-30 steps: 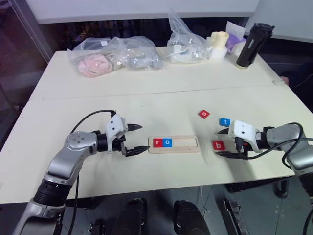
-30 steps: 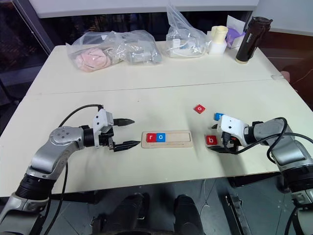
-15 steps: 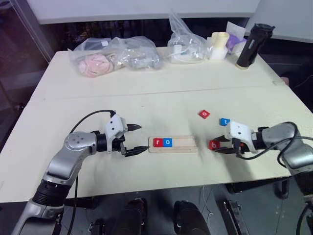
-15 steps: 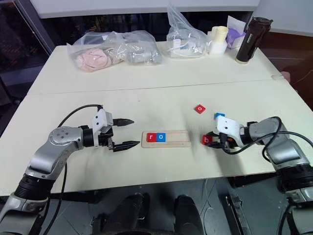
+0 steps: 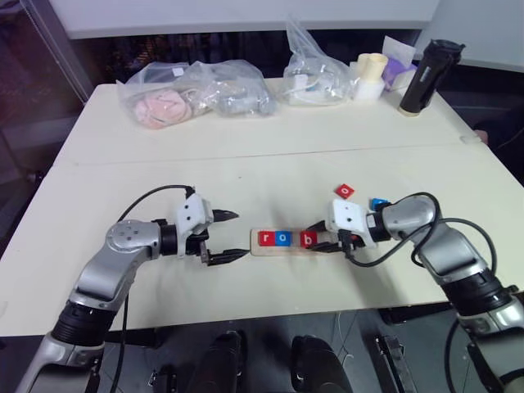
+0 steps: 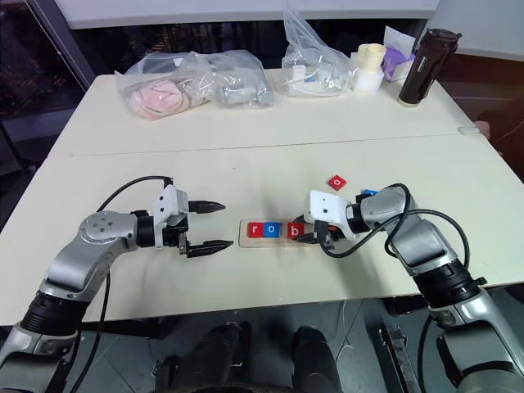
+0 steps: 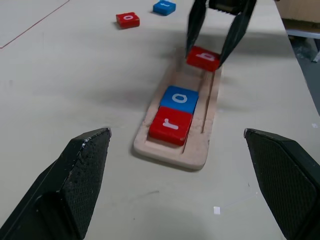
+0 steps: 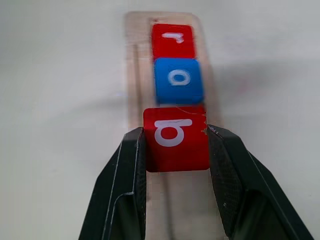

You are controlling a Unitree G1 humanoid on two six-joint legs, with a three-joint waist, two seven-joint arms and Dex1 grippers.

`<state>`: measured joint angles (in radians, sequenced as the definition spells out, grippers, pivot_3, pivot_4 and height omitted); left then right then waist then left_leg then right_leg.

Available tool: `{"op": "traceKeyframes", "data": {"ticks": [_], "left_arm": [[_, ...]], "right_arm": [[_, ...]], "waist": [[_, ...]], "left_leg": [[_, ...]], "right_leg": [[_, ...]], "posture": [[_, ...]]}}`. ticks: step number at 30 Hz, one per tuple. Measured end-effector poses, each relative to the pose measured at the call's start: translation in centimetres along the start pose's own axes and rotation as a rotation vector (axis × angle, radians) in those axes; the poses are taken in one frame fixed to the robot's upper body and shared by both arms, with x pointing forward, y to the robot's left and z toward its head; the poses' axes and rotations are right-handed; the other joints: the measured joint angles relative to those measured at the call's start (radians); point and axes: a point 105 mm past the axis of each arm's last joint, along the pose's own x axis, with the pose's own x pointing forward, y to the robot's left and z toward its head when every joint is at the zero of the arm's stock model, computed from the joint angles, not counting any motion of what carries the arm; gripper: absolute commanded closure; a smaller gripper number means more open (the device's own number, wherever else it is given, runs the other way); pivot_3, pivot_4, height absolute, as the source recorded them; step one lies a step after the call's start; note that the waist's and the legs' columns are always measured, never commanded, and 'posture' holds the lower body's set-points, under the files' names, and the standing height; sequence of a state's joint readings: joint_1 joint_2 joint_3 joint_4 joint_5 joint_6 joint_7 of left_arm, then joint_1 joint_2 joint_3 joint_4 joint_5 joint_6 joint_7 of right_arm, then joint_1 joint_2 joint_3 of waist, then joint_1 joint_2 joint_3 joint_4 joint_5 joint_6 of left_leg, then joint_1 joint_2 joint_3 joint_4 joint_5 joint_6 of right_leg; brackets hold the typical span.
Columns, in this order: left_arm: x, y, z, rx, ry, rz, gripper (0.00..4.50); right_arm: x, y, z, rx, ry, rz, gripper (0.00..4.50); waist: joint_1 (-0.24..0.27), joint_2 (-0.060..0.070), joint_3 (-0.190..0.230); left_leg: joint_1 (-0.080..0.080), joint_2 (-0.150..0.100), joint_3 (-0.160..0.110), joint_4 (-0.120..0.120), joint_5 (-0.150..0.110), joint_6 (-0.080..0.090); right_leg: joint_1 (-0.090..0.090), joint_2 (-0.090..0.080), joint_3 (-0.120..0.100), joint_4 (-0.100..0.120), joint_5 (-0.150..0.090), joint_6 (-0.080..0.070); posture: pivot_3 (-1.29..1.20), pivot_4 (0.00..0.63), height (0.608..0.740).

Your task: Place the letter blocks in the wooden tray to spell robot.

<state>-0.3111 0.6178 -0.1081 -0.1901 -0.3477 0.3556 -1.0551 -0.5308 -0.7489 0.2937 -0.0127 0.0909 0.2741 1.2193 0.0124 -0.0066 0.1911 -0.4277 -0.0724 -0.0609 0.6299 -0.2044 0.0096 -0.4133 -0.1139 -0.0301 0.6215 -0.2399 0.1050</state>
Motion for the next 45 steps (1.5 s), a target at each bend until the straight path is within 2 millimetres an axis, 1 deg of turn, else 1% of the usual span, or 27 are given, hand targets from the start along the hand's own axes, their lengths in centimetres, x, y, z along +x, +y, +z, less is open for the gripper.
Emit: {"op": "traceKeyframes", "data": {"ticks": [4,8,13,24,26,27,29,30,31,36,38,41,45], "left_arm": [[0.1,-0.1,0.0,0.001,-0.002,0.009,0.00],[0.1,-0.2,-0.2,-0.006,0.000,0.011,0.00],[0.0,-0.2,-0.3,-0.011,0.002,0.019,0.00],[0.0,-0.2,-0.3,-0.011,0.002,0.025,0.00],[0.0,-0.2,-0.3,-0.011,0.002,0.025,0.00],[0.0,-0.2,-0.3,-0.011,0.002,0.025,0.00],[0.0,-0.2,-0.3,-0.011,0.002,0.025,0.00],[0.0,-0.2,-0.3,-0.011,0.002,0.025,0.00],[0.0,-0.2,-0.3,-0.010,0.002,0.025,0.00],[0.1,-0.2,-0.3,-0.011,0.001,0.025,0.00],[0.1,-0.2,-0.2,-0.012,-0.003,0.024,0.00],[0.2,-0.2,-0.2,-0.013,-0.005,0.023,0.00],[0.2,-0.2,-0.2,-0.013,-0.005,0.023,0.00]], "right_arm": [[0.7,-0.1,-0.2,0.012,-0.001,0.007,3.35],[0.7,-0.5,0.1,-0.007,0.002,0.000,3.35],[1.1,-0.4,0.0,0.006,-0.008,0.006,3.35],[1.2,-0.7,-0.6,0.007,0.014,0.003,3.35],[1.2,-0.7,-0.6,0.006,0.017,0.004,2.31],[1.2,-0.7,-0.6,0.006,0.018,0.007,1.96],[1.2,-0.7,-0.6,0.008,0.019,0.010,0.94],[1.3,-0.7,-0.6,0.007,0.018,0.010,0.35],[1.3,-0.7,-0.5,0.005,0.016,0.010,0.06],[1.3,-1.1,-0.1,0.004,0.010,0.000,0.06],[1.3,-1.6,0.4,-0.005,-0.002,-0.027,0.06],[0.7,-2.7,1.0,-0.023,-0.009,-0.082,0.06],[-0.3,-3.8,0.3,-0.024,0.015,-0.146,0.06]], "waist": [[0.000,0.000,0.000],[0.000,0.000,0.000],[0.000,0.000,0.000],[0.000,0.000,0.000],[0.000,0.000,0.000],[0.000,0.000,0.000],[0.000,0.000,0.000],[0.000,0.000,0.000],[0.000,0.000,0.000],[0.000,0.000,0.000],[-0.001,0.000,0.000],[-0.001,0.000,0.000],[0.002,0.000,0.000]], "left_leg": [[0.000,0.000,0.000,0.001,0.000,0.000],[0.000,0.000,0.000,0.001,0.000,0.000],[0.000,0.000,0.000,0.001,0.000,0.000],[0.000,0.000,0.000,0.001,0.000,0.000],[0.000,0.000,0.000,0.001,0.001,-0.001],[0.000,0.000,0.000,0.001,0.001,-0.001],[0.000,0.000,0.000,0.002,0.001,-0.001],[0.000,0.000,0.000,0.002,0.001,-0.001],[0.000,0.000,0.000,0.002,0.001,-0.001],[0.000,0.000,0.000,0.002,0.001,-0.001],[0.000,0.000,0.000,0.002,0.001,-0.001],[0.000,0.000,0.000,0.001,0.001,-0.001],[0.000,-0.001,0.000,0.001,0.001,-0.001]], "right_leg": [[0.000,0.000,0.000,0.000,0.001,0.002],[0.000,0.000,0.000,0.001,0.001,0.002],[0.000,0.000,0.000,0.001,0.001,0.002],[-0.001,0.000,0.000,0.005,0.001,0.002],[-0.002,0.001,0.000,0.006,0.001,0.002],[-0.002,0.001,0.000,0.006,0.001,0.002],[-0.002,0.001,0.000,0.007,0.001,0.002],[-0.002,0.001,0.000,0.007,0.001,0.002],[-0.002,0.001,0.000,0.007,0.001,0.002],[-0.003,0.001,0.000,0.007,0.001,0.002],[-0.003,0.001,0.000,0.007,0.001,0.002],[-0.003,0.001,0.000,0.007,0.001,0.002],[-0.003,0.001,0.000,0.007,0.001,0.002]], "posture": [[0.00,0.150,0.725],[0.00,0.150,0.725],[0.00,0.150,0.725],[0.00,0.150,0.725],[0.00,0.150,0.725],[0.00,0.150,0.725],[0.00,0.150,0.725],[0.00,0.150,0.725],[0.00,0.150,0.725],[0.00,0.150,0.725],[0.00,0.150,0.725],[0.00,0.150,0.725],[0.00,0.150,0.725]]}}
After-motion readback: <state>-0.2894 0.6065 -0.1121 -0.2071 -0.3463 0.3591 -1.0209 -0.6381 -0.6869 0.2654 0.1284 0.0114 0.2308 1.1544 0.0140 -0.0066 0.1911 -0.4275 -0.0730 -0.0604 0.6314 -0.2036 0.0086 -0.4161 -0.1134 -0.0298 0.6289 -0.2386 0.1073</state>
